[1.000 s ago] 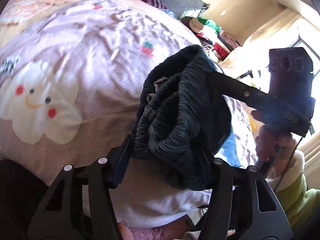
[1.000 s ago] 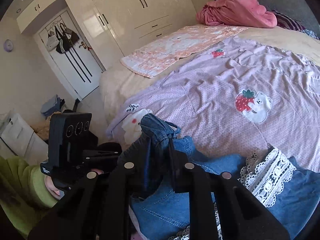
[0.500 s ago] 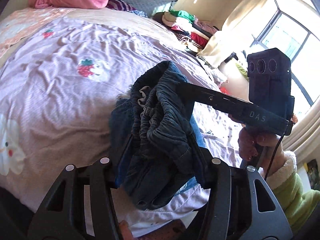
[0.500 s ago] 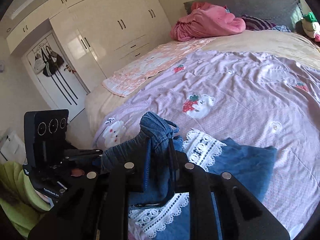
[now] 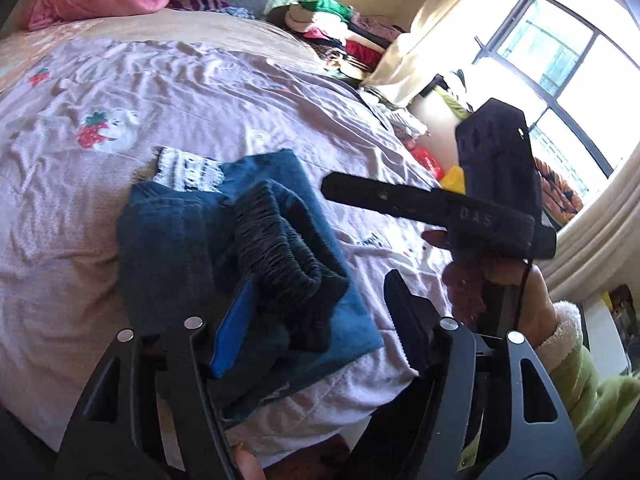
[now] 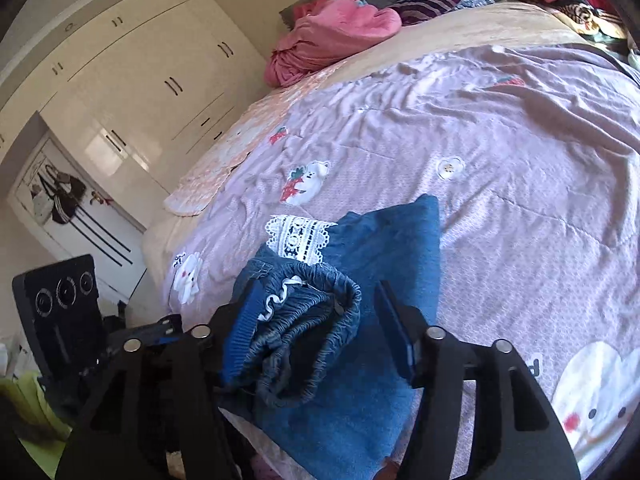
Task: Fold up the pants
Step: 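Grasp the elastic waistband with the left tool while the right tool grasps the waist edge, then fold the waistband over onto the lace hem with both tools and release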
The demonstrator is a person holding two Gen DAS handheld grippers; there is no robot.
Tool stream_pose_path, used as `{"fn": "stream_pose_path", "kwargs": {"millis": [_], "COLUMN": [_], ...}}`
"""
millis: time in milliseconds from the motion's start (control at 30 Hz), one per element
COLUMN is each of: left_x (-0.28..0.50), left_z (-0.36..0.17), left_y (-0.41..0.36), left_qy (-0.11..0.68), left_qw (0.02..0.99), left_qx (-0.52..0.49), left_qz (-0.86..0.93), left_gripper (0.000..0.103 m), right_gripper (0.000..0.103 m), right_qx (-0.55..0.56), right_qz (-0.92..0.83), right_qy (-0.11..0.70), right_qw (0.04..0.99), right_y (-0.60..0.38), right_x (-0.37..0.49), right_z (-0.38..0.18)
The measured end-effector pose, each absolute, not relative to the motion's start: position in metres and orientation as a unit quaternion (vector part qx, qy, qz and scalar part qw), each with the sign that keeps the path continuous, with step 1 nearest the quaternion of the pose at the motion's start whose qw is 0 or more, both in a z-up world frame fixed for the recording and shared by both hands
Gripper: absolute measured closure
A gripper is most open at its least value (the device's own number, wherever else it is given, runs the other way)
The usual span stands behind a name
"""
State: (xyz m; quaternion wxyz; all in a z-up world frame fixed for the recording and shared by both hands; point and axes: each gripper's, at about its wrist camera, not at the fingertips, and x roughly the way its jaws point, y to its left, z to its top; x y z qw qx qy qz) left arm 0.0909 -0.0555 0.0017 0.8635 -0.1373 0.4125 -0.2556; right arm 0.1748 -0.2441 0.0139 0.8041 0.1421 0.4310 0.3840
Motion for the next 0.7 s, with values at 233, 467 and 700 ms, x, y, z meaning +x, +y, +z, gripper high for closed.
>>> {"fn": "stream_pose_path", "kwargs": {"millis": [233, 467, 700], "left_x": [0.073, 0.043, 0.077], "left_z": [-0.028, 0.015, -0.017], "left_y": [-0.085, -0.045, -0.031], "left_qy": [0.449, 0.383, 0.418], "left_qw": [0.832, 0.889, 0.9], "left_qx": [-0.118, -0.079, -0.03], "left_qz": [-0.305, -0.238, -0.122], "left_gripper": [0.04, 0.035, 0.035], "right_gripper": [0.023, 0.015, 0.044], "right_qx": [0.123, 0.12, 0.106], "right_qz": [0.374, 0.37, 0.352], "right_qy": [0.466, 0.484, 0.514], "right_qw": [0.792, 0.784, 0.775], "right_y": [-0.229, -0.209, -0.19], "right_x": [0.17, 0.174, 0.184], "right_z": [-0.001, -0.006, -0.02]}}
